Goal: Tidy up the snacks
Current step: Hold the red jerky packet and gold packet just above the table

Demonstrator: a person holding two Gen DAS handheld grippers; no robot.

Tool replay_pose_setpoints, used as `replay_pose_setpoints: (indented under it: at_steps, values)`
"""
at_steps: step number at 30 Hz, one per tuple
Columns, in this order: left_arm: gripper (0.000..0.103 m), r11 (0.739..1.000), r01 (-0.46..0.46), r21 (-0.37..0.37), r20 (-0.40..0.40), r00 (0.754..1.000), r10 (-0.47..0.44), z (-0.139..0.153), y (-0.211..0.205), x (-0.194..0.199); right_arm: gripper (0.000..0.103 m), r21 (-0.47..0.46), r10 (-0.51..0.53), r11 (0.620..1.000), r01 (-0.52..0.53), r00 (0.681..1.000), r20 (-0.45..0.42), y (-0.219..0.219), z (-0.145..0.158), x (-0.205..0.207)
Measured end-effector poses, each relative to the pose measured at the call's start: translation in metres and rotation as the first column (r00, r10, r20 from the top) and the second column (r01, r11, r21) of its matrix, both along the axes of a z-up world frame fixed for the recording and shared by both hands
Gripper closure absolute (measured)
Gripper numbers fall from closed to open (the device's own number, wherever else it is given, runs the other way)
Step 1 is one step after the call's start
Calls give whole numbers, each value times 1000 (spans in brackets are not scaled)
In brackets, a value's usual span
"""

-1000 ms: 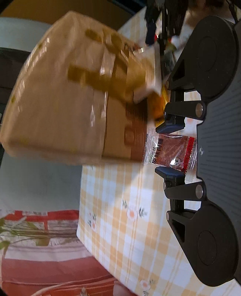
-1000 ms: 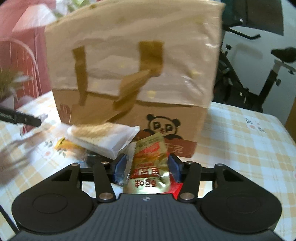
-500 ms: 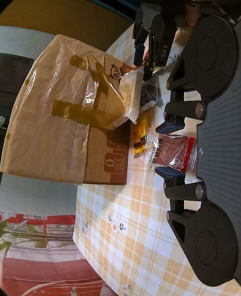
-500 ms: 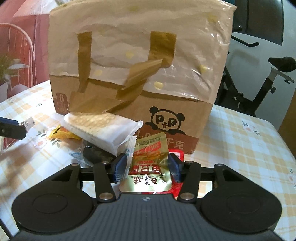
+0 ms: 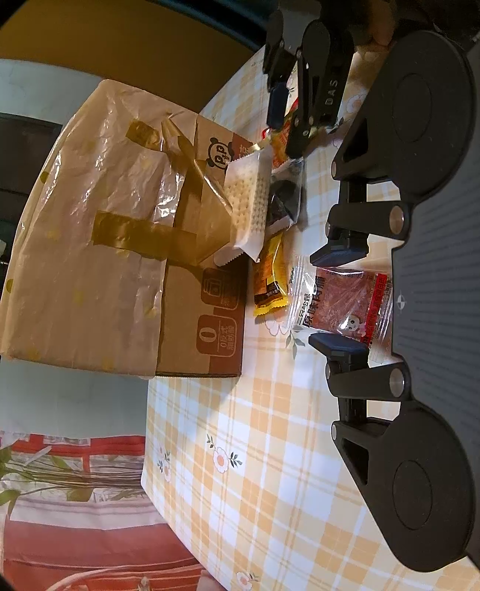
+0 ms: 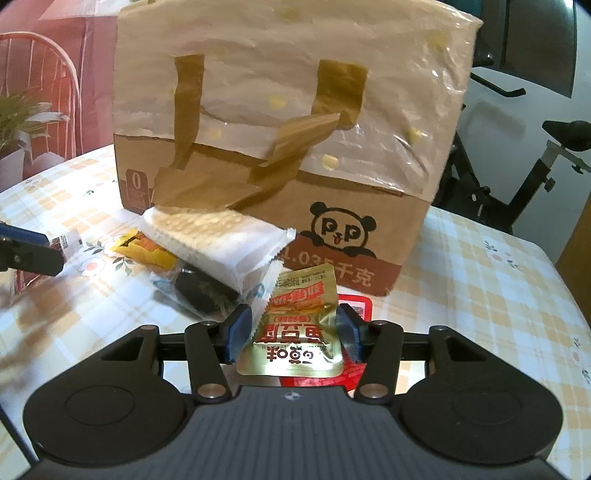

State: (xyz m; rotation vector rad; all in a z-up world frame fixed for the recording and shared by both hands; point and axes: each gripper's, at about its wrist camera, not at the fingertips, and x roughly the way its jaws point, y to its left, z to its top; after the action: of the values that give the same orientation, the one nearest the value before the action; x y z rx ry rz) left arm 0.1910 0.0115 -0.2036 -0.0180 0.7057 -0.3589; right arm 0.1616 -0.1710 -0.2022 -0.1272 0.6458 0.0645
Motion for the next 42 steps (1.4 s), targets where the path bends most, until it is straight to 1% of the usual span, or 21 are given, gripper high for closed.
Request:
replay_pose_setpoints:
  at_steps: [5,8,10,12,15,18,20,26,32,34,38,42]
  values:
    - [62,1000,-6,-3,-2,1000,6,0,1,-1,50,32,-35,999,35,999,-3,-8,2,-14]
    - [62,1000,-5,-4,2,1000,5,1,1,-2,53,45,-83,996,83,997,3,-14,4,-15]
    - [62,1000,-6,-6,4,1000,7,2,1,-3,53,42,-104,994,103,995,14,-14,4,-15]
    - [62,1000,-11,-9,3,1000,11,1,2,-3,53,25,-99,995,98,995,31,-11,3,-15]
    - [62,1000,-13,-11,-1,1000,13,0,3,-3,52,-31,-52,998,53,998,48,0,2,-17]
    - [62,1000,-14,-10,-3,1000,14,-1,2,-3,50,-86,-7,996,10,999,35,10,-1,-16]
    - [62,1000,-16,-11,-4,1000,16,-1,3,-2,50,-105,-9,994,12,1000,25,13,-3,-14]
    - [62,1000,-20,-11,-11,1000,20,-3,2,-1,49,-75,-63,995,66,997,37,3,-1,-13]
    - [62,1000,-22,-11,-14,1000,22,-3,2,-1,47,-96,-52,994,53,999,14,6,-4,-8]
    - [62,1000,-21,-12,-13,1000,21,-3,2,-1,47,-82,-54,995,54,999,9,4,-4,-8]
    - [62,999,-28,-21,-13,1000,28,-4,4,0,41,-56,-82,995,82,997,-3,0,-4,-6]
    - [62,999,-28,-23,-18,999,27,-5,4,0,40,-63,-84,994,84,996,-2,0,-4,-6]
